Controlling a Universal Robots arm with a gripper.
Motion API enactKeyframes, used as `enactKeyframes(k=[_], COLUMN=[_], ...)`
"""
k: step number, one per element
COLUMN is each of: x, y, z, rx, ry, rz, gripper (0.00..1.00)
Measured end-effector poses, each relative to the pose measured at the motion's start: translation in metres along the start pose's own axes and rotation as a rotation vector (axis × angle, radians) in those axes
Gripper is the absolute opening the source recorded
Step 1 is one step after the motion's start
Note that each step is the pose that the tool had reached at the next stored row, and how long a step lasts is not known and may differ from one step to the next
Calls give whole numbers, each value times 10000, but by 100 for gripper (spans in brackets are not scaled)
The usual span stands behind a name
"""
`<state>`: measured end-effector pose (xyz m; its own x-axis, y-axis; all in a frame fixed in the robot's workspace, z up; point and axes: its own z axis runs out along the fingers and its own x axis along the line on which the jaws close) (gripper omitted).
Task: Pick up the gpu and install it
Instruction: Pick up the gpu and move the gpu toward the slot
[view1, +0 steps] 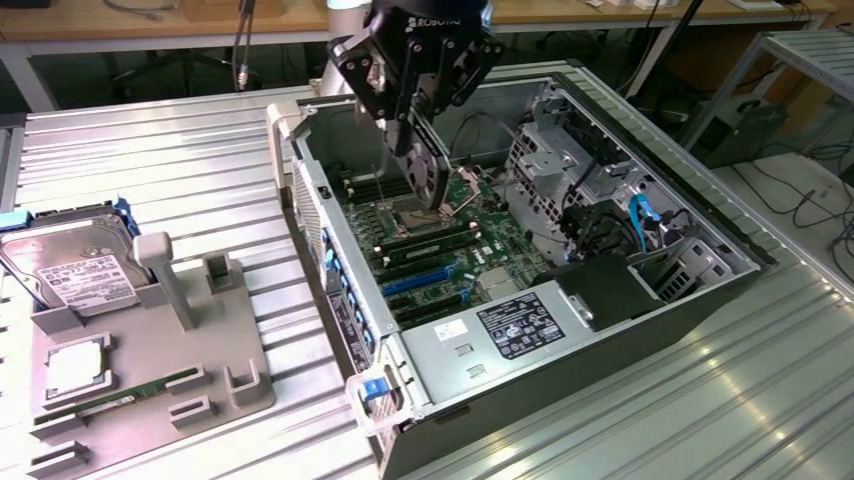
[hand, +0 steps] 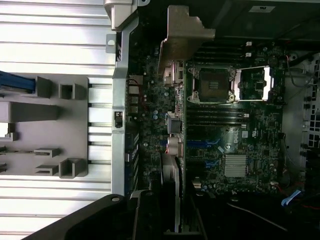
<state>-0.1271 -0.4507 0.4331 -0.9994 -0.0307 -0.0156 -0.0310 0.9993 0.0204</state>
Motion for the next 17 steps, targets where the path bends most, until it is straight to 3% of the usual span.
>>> enactKeyframes(k=[17], x=[-229], y=[-7], z=[6], rx=[2], ry=[-10], rz=[0], gripper=[27])
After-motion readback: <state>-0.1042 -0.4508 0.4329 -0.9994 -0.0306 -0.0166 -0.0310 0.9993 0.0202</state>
